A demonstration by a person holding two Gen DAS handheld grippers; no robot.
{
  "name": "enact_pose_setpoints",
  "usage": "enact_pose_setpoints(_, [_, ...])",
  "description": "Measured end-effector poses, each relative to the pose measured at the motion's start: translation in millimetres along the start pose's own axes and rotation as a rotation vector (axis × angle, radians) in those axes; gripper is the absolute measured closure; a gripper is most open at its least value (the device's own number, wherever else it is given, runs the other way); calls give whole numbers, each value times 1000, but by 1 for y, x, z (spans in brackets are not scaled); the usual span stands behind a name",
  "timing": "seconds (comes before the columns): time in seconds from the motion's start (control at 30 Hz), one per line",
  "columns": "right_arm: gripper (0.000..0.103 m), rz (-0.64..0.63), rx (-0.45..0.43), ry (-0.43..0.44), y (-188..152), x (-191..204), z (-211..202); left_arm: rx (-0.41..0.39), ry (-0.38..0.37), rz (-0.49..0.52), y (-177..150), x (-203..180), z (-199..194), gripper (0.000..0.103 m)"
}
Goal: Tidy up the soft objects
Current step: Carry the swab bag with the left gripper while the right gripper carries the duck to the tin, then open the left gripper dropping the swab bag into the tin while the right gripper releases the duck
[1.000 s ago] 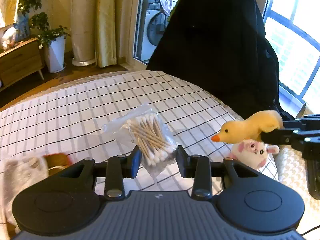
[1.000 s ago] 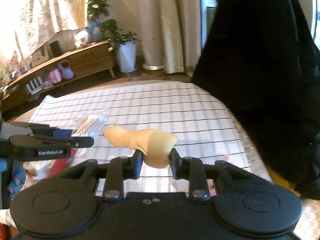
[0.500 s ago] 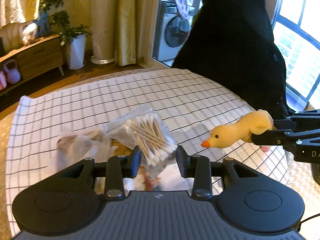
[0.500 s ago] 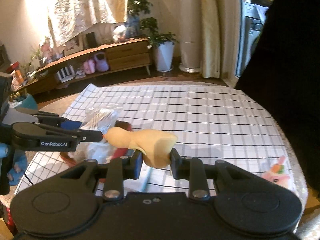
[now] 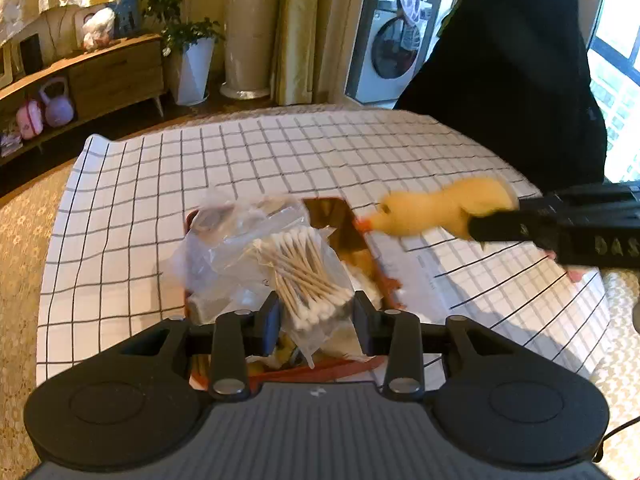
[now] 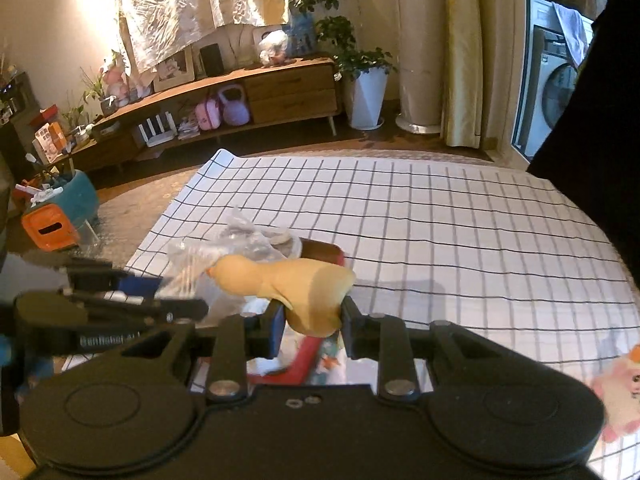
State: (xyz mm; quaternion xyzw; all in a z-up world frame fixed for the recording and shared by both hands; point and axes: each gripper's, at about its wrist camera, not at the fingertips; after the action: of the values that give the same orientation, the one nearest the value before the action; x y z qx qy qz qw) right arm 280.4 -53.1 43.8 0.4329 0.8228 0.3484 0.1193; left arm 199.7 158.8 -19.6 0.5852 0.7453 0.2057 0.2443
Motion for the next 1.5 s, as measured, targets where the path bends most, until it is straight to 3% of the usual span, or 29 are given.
enact_pose_setpoints(0.67, [74, 81, 117, -32, 11, 14, 118, 41, 13, -18, -23, 25, 52, 66])
enact_pose_setpoints(1.23, [70, 38, 186, -19, 5, 27, 151, 80, -9, -73, -21, 33, 81, 66])
enact_pose_setpoints(1.5, [63, 19, 168, -17, 1, 28, 147, 74, -14, -95, -19, 37, 82, 64])
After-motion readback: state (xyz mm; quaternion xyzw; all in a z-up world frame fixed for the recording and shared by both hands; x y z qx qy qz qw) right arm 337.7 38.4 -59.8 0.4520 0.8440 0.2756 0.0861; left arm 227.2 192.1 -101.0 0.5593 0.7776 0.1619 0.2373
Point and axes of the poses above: each gripper's, at about its wrist camera, not at the fingertips, and z roughly the way its jaws point, x to its left, y to its top, and after that the axes turned 4 degrees about x, right-handed
